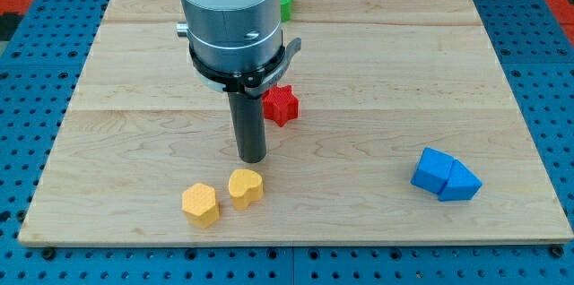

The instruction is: Separate the red blocks

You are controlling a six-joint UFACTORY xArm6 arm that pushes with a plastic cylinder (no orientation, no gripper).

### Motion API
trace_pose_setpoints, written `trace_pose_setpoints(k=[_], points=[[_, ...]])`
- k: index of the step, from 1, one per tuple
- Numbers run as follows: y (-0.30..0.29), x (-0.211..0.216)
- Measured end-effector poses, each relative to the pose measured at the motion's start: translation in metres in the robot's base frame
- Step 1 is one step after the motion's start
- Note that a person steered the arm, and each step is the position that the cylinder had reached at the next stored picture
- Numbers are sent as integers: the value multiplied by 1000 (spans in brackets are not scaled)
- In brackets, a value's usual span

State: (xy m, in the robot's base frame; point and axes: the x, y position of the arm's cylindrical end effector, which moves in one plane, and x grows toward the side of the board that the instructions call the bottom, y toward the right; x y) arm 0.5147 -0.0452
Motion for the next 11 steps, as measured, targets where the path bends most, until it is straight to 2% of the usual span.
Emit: trace_pose_setpoints(k=[1, 2, 3, 4, 5, 6, 7, 8, 9, 10, 11], points=[[15, 0], [63, -9], [72, -49], [42, -93], [-45, -88], [-40, -51], [-58, -56], [-38, -91], [-93, -106], [-120, -112], [-114, -112]])
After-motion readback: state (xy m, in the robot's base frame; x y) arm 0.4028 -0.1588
